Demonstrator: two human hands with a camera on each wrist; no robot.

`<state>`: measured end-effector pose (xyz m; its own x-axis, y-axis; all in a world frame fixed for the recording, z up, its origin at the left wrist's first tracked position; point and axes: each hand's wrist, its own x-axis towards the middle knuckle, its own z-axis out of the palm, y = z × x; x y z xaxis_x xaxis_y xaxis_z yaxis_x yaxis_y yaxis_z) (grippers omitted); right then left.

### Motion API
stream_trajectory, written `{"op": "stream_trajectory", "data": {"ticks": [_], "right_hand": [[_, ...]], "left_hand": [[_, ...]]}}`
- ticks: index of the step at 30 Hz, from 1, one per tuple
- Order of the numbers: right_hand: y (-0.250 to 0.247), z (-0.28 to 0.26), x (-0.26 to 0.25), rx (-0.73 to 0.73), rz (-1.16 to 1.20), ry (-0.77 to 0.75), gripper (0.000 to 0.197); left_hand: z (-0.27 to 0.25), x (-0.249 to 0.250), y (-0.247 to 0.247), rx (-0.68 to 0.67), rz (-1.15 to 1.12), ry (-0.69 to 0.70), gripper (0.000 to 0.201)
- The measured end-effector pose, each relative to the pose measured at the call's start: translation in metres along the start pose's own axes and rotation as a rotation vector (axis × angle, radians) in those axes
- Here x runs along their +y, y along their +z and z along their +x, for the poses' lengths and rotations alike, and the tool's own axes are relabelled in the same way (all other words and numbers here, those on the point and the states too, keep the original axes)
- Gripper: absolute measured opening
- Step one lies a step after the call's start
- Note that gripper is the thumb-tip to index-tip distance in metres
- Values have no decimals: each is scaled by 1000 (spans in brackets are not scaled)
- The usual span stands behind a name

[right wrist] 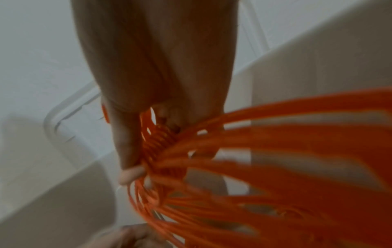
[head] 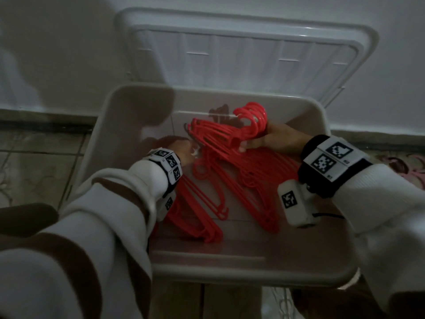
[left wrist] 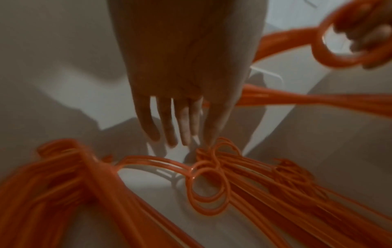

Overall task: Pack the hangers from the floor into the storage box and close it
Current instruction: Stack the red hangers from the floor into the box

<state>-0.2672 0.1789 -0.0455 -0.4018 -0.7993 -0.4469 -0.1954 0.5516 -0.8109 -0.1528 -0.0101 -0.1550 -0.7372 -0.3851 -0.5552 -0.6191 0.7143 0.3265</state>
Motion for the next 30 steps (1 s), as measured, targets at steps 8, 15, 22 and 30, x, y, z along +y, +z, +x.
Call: {"op": "stream_trajectory", "data": {"ticks": [8,15,22,30], "right_hand": [[3,2,8,97,16,-50,24],[2,-3,8,116,44,-70,3],[2,-1,5,130,35,-62,23],[3,-9,-8,188,-12,-100,27]], "left_hand": [[5,13,29,-81,165,83,29],[1,16,21,23,200,67,31],[-11,10,11,-49,44,140,24],[-38,9,-1,55,12,285,21]]}}
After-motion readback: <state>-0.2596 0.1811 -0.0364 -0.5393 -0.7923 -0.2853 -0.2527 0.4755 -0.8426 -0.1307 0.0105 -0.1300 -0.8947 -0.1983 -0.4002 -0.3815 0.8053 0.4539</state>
